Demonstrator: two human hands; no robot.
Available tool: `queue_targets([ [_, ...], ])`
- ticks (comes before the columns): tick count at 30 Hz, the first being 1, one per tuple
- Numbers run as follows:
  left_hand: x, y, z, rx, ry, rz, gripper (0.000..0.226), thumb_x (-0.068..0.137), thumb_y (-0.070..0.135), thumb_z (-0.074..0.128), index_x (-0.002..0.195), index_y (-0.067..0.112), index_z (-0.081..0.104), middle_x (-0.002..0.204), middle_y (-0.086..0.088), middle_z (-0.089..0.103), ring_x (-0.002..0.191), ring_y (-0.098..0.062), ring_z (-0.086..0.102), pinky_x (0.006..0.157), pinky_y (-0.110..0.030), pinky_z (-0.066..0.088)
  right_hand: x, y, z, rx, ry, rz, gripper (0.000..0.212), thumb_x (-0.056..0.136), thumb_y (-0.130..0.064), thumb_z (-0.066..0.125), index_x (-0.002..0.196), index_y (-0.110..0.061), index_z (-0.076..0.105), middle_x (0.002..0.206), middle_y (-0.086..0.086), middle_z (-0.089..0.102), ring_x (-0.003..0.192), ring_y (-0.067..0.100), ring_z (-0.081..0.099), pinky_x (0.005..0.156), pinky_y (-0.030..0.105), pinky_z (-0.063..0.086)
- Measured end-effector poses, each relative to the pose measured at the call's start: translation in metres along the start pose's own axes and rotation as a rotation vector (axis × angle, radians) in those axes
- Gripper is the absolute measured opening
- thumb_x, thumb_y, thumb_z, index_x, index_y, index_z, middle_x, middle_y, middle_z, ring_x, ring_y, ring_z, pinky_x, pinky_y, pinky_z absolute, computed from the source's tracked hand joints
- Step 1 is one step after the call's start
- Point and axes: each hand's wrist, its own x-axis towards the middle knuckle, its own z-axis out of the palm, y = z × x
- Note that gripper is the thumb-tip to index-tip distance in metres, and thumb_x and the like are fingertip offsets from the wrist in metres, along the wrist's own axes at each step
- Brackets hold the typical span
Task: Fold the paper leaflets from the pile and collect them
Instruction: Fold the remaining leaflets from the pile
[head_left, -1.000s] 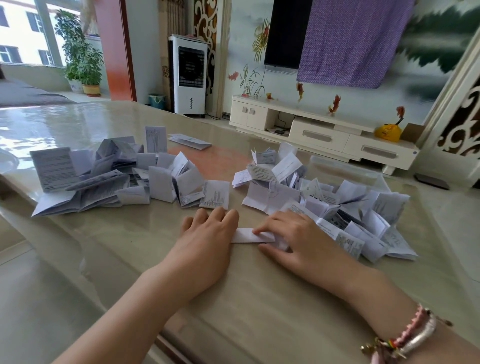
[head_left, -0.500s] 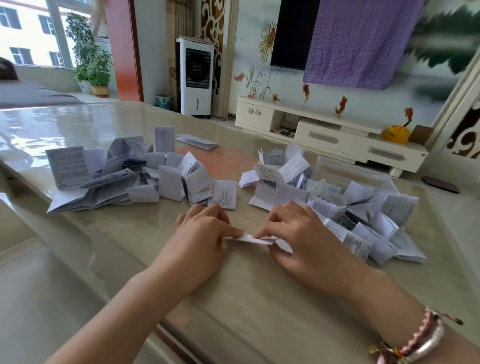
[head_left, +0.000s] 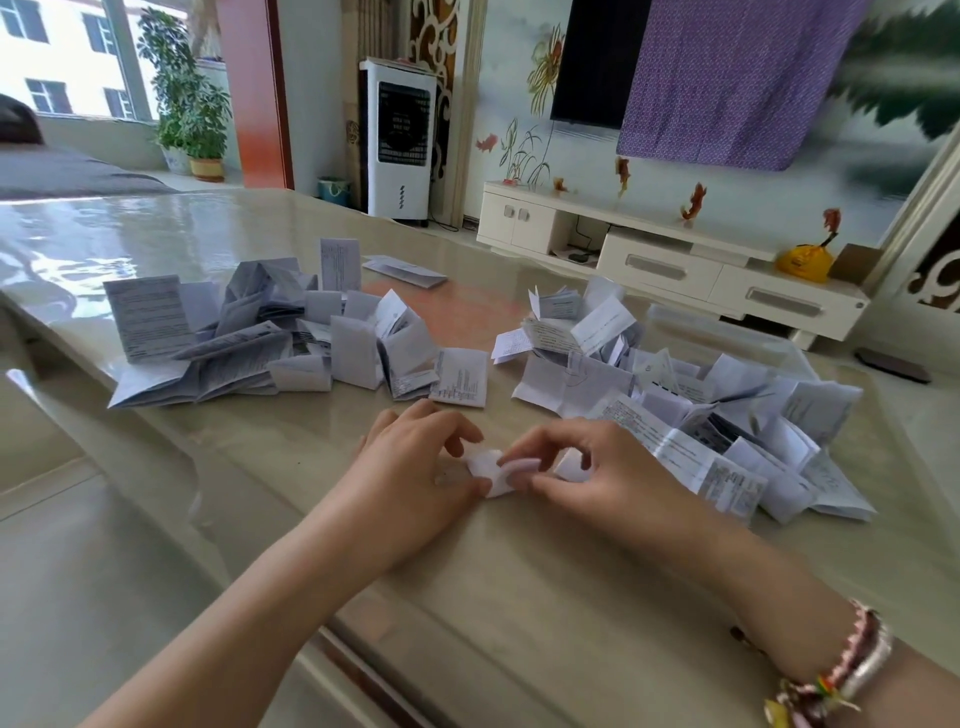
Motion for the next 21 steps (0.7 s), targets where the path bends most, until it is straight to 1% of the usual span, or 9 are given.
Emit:
queue_targets([
  [1,0.0,0.001,-0.001,-0.005,-0.001,-0.007,0.025,0.079,0.04,0.069,0.101,0.04,0.058,0.098,0.021,0.047,0.1,-0.013,0.04,0.092,-0.03,0.038,0.003,0.001,0.003,0.009,0.047,0.023,0.008,0.082,-0.024,0.073,0.086,-0.03,0.07,0.082,-0.014,0.067,0.082,0.001,0.06,0.074,0.016,0.044],
  [3,-0.001,0.002,-0.003,-0.008,-0.011,-0.016,0.02,0.081,0.038,0.068,0.094,0.04,0.053,0.102,0.017,0.049,0.101,-0.013,0.041,0.092,-0.029,0.037,0.009,0.005,0.009,-0.031,0.102,0.074,0.014,0.079,-0.031,0.075,0.087,-0.031,0.064,0.079,-0.012,0.064,0.08,0.003,0.058,0.068,0.015,0.042],
  [7,0.001,0.0,-0.004,-0.053,-0.058,-0.031,0.013,0.09,0.029,0.058,0.097,0.039,0.055,0.106,0.014,0.052,0.094,-0.013,0.041,0.086,-0.025,0.035,0.016,0.012,0.017,-0.184,0.094,0.119,0.026,0.077,-0.042,0.073,0.094,-0.03,0.058,0.087,-0.011,0.054,0.088,0.007,0.048,0.072,0.02,0.037],
  [9,0.001,-0.001,-0.006,-0.103,-0.087,-0.052,0.007,0.087,0.037,0.057,0.094,0.04,0.056,0.104,0.014,0.053,0.091,-0.013,0.041,0.084,-0.027,0.036,0.015,0.012,0.018,-0.222,0.089,0.116,0.028,0.078,-0.044,0.072,0.098,-0.029,0.06,0.09,-0.013,0.05,0.091,0.006,0.044,0.074,0.02,0.035],
  [11,0.001,0.001,-0.007,-0.13,-0.105,-0.091,0.02,0.073,0.053,0.059,0.088,0.041,0.055,0.1,0.016,0.053,0.091,-0.014,0.045,0.085,-0.03,0.04,0.015,0.012,0.018,-0.222,0.085,0.119,0.028,0.078,-0.045,0.072,0.099,-0.03,0.061,0.092,-0.013,0.049,0.093,0.005,0.042,0.077,0.021,0.037],
  [13,0.004,0.006,-0.006,-0.14,-0.089,-0.116,0.027,0.066,0.054,0.066,0.084,0.038,0.055,0.097,0.015,0.054,0.091,-0.016,0.05,0.088,-0.036,0.044,0.016,0.011,0.017,-0.204,0.086,0.121,0.023,0.077,-0.045,0.073,0.094,-0.033,0.061,0.094,-0.012,0.049,0.096,0.006,0.041,0.08,0.022,0.038],
  [16,0.01,0.019,-0.006,-0.29,-0.075,-0.152,0.021,0.074,0.026,0.078,0.084,0.027,0.059,0.089,0.008,0.063,0.083,-0.013,0.059,0.081,-0.036,0.052,0.015,0.005,0.015,-0.122,0.105,0.139,0.02,0.076,-0.042,0.075,0.079,-0.036,0.056,0.09,-0.014,0.048,0.094,0.007,0.041,0.074,0.019,0.035],
  [19,0.017,0.032,-0.011,-0.446,-0.086,-0.143,0.017,0.076,0.007,0.076,0.082,0.016,0.064,0.078,-0.002,0.066,0.068,-0.013,0.062,0.072,-0.031,0.053,0.01,-0.002,0.007,0.021,0.17,0.156,0.023,0.077,-0.037,0.077,0.073,-0.025,0.057,0.071,-0.014,0.052,0.071,0.003,0.046,0.059,0.014,0.034],
  [21,0.023,0.045,-0.016,-0.596,-0.051,-0.127,0.018,0.076,0.0,0.075,0.086,0.012,0.065,0.073,-0.002,0.066,0.062,-0.007,0.06,0.069,-0.025,0.051,0.005,-0.006,-0.008,0.192,0.241,0.152,0.025,0.078,-0.025,0.078,0.07,-0.016,0.057,0.063,-0.01,0.054,0.059,0.003,0.046,0.054,0.011,0.036],
])
